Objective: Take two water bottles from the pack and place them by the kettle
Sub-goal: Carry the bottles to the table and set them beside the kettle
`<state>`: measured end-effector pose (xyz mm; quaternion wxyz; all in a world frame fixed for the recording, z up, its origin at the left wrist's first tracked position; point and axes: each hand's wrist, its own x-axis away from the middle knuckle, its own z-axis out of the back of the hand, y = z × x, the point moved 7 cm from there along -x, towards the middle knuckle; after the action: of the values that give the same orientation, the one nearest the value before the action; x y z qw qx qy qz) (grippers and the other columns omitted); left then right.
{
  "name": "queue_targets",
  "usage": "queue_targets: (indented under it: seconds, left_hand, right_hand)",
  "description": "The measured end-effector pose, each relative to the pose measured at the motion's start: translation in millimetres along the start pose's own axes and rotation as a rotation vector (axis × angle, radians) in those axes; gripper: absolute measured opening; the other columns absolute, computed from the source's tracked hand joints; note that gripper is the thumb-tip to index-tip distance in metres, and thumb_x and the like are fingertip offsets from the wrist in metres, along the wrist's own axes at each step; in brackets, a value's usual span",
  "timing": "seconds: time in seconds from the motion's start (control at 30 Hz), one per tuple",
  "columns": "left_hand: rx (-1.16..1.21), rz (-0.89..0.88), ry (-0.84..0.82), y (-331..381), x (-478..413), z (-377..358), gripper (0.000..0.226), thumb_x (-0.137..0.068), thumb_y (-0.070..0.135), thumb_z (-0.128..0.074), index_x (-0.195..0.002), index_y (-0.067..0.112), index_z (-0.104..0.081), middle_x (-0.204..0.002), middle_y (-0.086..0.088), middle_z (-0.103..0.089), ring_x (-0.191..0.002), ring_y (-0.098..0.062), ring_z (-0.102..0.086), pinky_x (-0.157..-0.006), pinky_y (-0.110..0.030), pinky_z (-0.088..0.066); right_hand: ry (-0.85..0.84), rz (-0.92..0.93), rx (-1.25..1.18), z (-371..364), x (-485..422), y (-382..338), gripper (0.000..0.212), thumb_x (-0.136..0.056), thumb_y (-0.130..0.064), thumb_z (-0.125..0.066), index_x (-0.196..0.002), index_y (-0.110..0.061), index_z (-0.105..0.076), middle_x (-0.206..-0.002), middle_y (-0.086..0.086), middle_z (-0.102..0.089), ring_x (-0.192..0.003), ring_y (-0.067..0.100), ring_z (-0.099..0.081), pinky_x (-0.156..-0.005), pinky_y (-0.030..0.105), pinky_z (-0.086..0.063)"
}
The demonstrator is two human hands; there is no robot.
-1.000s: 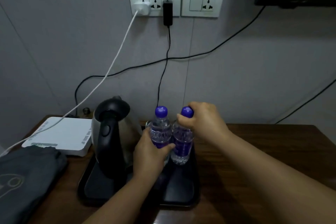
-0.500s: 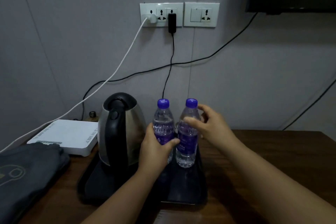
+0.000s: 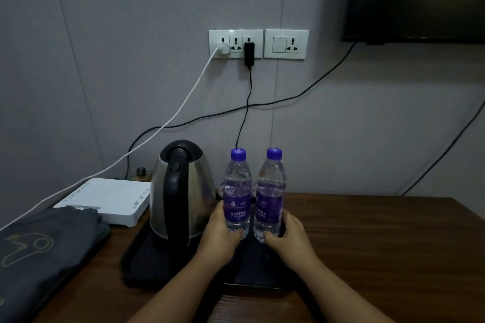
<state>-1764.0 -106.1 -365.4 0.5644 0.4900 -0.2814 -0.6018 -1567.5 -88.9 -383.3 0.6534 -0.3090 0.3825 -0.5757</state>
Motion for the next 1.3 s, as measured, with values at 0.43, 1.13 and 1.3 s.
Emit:
queue_targets:
  seconds: [0.43, 1.13, 1.3]
  left_hand:
    - [-0.1, 0.047, 0.07, -5, 6, 0, 0.066, -0.07, 0.027, -0.09, -0.119, 0.028, -0.046, -0.112, 0.008, -0.069, -0.097, -0.007, -0.069, -0.082, -0.029, -0.056]
    - [0.026, 0.016, -0.109, -10, 4, -7, 0.071, -0.076, 0.022, -0.082, -0.135, 0.039, -0.046, -0.117, 0.013, -0.069, -0.106, -0.003, -0.067, -0.089, -0.025, -0.052]
    - [-0.045, 0.038, -0.049, -17, 1, -4, 0.072, -0.077, 0.011, -0.084, -0.131, 0.044, -0.05, -0.104, 0.024, -0.07, -0.098, 0.007, -0.068, -0.089, -0.025, -0.054]
  right_hand:
    - [0.004, 0.034, 0.107, -1, 3, -13, 0.069, -0.066, -0.062, -0.074, -0.128, -0.043, -0.052, -0.124, -0.009, -0.056, -0.127, 0.018, -0.048, -0.104, 0.043, -0.045]
    - [-0.03, -0.01, 0.015, -3, 4, -7, 0.066, -0.072, -0.055, -0.067, -0.135, -0.053, -0.046, -0.134, -0.01, -0.052, -0.13, 0.017, -0.049, -0.108, 0.047, -0.043]
    - [0.013, -0.037, 0.004, -2, 1, -2, 0.075, -0.082, -0.042, -0.079, -0.147, -0.038, -0.042, -0.144, -0.007, -0.052, -0.136, 0.017, -0.047, -0.111, 0.046, -0.043]
